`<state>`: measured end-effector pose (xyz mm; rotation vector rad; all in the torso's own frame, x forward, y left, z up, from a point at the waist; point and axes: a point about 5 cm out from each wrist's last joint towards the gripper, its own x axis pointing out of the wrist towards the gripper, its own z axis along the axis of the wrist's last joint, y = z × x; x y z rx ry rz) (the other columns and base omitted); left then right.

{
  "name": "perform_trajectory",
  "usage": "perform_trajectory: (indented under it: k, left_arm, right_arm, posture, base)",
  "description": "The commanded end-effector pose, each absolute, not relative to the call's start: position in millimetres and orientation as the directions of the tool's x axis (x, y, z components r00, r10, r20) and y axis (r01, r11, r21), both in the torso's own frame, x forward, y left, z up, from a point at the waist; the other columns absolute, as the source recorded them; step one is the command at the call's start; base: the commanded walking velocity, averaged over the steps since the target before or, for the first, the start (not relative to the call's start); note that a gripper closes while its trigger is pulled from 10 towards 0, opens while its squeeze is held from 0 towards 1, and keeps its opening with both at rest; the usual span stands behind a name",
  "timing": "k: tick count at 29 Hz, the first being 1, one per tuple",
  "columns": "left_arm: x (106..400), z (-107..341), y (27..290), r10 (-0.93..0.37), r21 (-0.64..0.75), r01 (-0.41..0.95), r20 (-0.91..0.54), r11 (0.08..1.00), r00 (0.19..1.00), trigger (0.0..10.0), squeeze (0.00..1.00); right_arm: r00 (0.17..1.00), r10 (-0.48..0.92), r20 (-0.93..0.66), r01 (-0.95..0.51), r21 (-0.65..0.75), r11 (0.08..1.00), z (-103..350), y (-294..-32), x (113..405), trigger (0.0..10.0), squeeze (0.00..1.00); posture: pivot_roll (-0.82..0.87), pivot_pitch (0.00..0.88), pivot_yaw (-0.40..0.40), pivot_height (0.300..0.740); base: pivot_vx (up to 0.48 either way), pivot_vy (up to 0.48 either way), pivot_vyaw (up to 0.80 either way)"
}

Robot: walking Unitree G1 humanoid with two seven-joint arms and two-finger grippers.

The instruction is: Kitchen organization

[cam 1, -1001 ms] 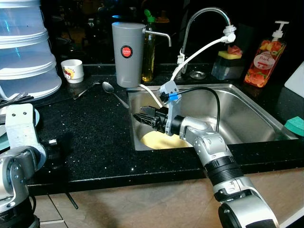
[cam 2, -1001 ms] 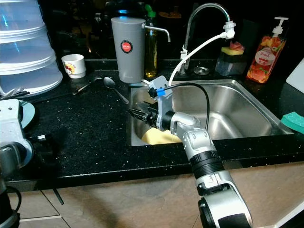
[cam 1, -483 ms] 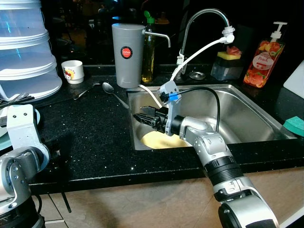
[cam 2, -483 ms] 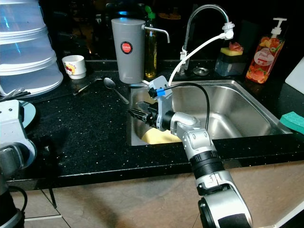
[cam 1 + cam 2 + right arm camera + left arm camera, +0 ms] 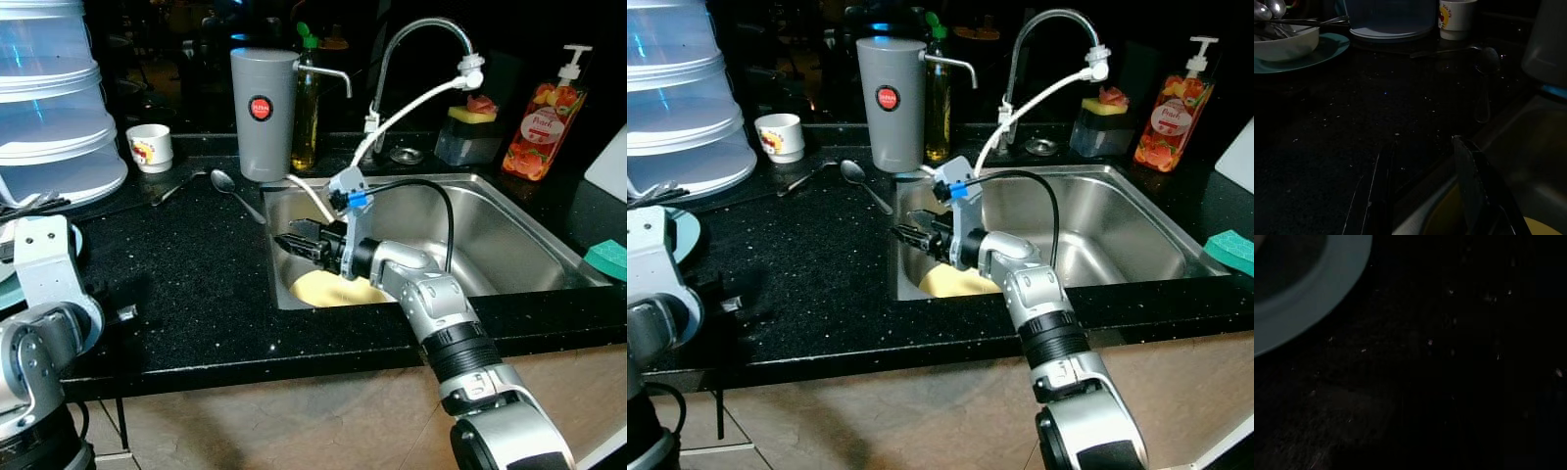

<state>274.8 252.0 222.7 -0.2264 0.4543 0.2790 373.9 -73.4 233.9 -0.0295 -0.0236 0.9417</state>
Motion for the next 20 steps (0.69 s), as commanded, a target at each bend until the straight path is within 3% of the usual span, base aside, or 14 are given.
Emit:
perform_trajectory:
  k: [1, 3, 5, 7, 14, 17, 20]
  left_arm:
    - [279, 219, 248, 0.196, -0.167, -0.304, -0.467, 0.938, 0.862, 0.0, 0.00]
    - [293, 239, 242, 0.173, -0.196, -0.248, -0.335, 0.949, 0.926, 0.0, 0.00]
    - [293, 239, 242, 0.173, -0.196, -0.248, -0.335, 0.949, 0.926, 0.0, 0.00]
    - [308, 264, 229, 0.099, -0.238, -0.145, -0.194, 0.960, 0.976, 0.0, 0.00]
    - [324, 284, 215, 0.020, -0.267, -0.047, -0.102, 0.963, 0.995, 0.0, 0.00]
    - [342, 301, 202, -0.037, -0.322, 0.043, 0.025, 0.946, 0.999, 0.0, 0.00]
    - [350, 307, 203, -0.014, -0.418, 0.068, 0.130, 0.906, 0.991, 0.0, 0.00]
  right_arm:
    - [0.600, 0.800, 0.007, -0.800, -0.027, 0.600, 235, -76, 376, 10.0, 0.00]
    - [0.622, 0.783, 0.021, -0.783, -0.014, 0.622, 238, -78, 379, 10.0, 0.00]
    - [0.622, 0.783, 0.021, -0.783, -0.014, 0.622, 238, -78, 379, 10.0, 0.00]
    - [0.645, 0.763, 0.043, -0.764, 0.005, 0.645, 242, -80, 382, 10.0, 0.00]
    - [0.663, 0.746, 0.065, -0.748, 0.028, 0.663, 246, -82, 385, 10.0, 0.00]
    - [0.696, 0.709, 0.118, -0.718, 0.070, 0.693, 255, -85, 388, 10.0, 0.00]
    - [0.739, 0.648, 0.182, -0.672, 0.138, 0.728, 263, -91, 392, 10.0, 0.00]
  posture:
    - [0.08, 0.023, -0.013, 0.740]
    - [0.08, 0.023, -0.019, 0.740]
    - [0.08, 0.023, -0.019, 0.740]
    - [0.08, 0.024, -0.024, 0.740]
    - [0.08, 0.023, -0.024, 0.740]
    - [0.08, 0.021, -0.022, 0.740]
    - [0.08, 0.021, -0.022, 0.740]
  base:
    - [0.000, 0.000, 0.00]
    - [0.000, 0.000, 0.00]
    - [0.000, 0.000, 0.00]
    - [0.000, 0.000, 0.00]
    - [0.000, 0.000, 0.00]
    - [0.000, 0.000, 0.00]
    - [0.000, 0.000, 0.00]
